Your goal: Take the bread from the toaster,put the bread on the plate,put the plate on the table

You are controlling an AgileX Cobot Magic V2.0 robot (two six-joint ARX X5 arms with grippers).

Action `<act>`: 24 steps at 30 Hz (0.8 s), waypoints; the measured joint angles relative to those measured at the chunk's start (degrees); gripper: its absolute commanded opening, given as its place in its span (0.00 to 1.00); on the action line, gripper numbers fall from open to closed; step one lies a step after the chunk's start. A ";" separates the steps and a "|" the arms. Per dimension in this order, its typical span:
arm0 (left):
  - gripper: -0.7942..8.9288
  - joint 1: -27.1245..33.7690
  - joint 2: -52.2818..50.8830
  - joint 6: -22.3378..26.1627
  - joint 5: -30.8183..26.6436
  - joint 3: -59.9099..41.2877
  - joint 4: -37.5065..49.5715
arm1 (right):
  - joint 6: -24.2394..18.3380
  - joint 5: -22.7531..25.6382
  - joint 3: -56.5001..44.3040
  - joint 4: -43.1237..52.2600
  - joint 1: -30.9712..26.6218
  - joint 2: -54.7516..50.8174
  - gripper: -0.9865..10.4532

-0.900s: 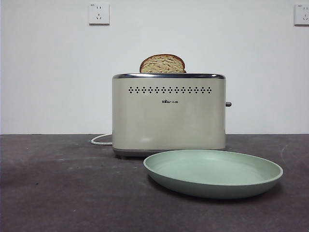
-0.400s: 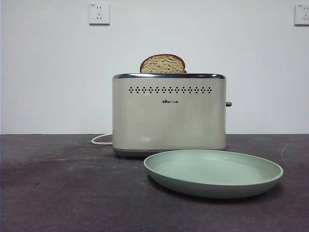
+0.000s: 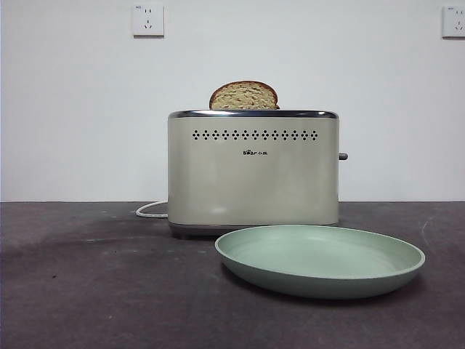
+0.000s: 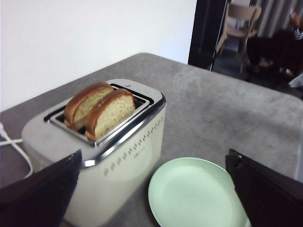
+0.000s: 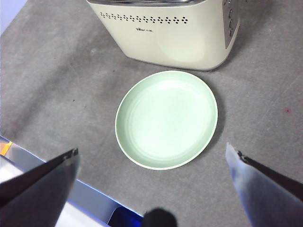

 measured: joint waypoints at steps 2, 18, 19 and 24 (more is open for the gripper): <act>0.77 -2.19 4.35 1.90 -1.99 3.69 0.26 | 0.00 0.00 0.00 0.00 0.00 0.37 0.68; 0.77 -10.03 34.45 13.92 -12.61 24.90 -0.57 | 0.00 0.00 0.00 -0.02 0.00 0.79 0.68; 0.77 -10.12 35.52 14.16 -12.83 25.31 -0.24 | 0.00 0.00 0.00 -0.02 0.00 0.79 0.68; 0.76 -10.16 39.26 14.95 -13.75 25.68 2.05 | 0.00 0.00 0.00 -0.02 0.00 0.79 0.68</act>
